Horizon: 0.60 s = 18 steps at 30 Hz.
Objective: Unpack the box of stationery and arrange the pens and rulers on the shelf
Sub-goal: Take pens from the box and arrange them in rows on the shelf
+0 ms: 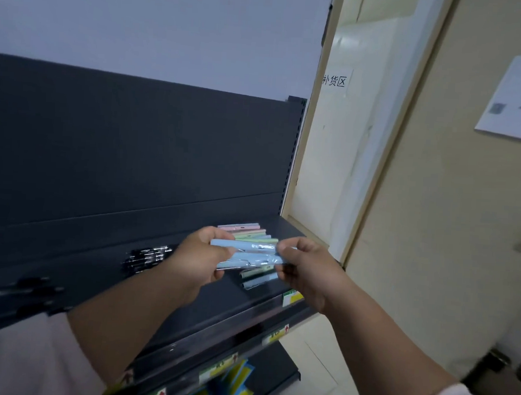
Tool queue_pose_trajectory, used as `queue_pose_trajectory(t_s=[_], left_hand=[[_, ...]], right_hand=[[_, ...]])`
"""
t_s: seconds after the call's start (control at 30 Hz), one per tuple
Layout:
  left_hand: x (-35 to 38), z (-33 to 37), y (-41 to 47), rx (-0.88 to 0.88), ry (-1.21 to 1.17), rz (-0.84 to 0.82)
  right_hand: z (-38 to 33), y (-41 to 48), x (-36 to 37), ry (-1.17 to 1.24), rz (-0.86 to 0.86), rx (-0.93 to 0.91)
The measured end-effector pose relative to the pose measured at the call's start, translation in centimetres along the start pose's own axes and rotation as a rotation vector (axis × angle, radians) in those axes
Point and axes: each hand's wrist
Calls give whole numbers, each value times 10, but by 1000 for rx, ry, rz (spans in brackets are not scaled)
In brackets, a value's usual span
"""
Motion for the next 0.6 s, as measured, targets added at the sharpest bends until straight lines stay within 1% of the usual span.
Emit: queue_pose_trajectory(t_s=[0.17, 0.3, 0.37, 0.6], left_hand=[[7, -7, 41, 14, 68, 53], [15, -13, 78, -37, 69, 98], [22, -14, 99, -62, 63, 152], [38, -16, 183, -84, 112, 380]], right_hand=[[6, 57, -15, -76, -16, 54], [8, 117, -29, -172, -42, 44], [9, 149, -33, -198, -57, 53], [7, 257, -40, -271, -199, 76]])
Point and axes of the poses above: each hand's wrist, its own y-axis towards the middle knuckle, its own x-axis out of the palm, z = x × y, and after that the axes turned 1 degree about y, right-handed
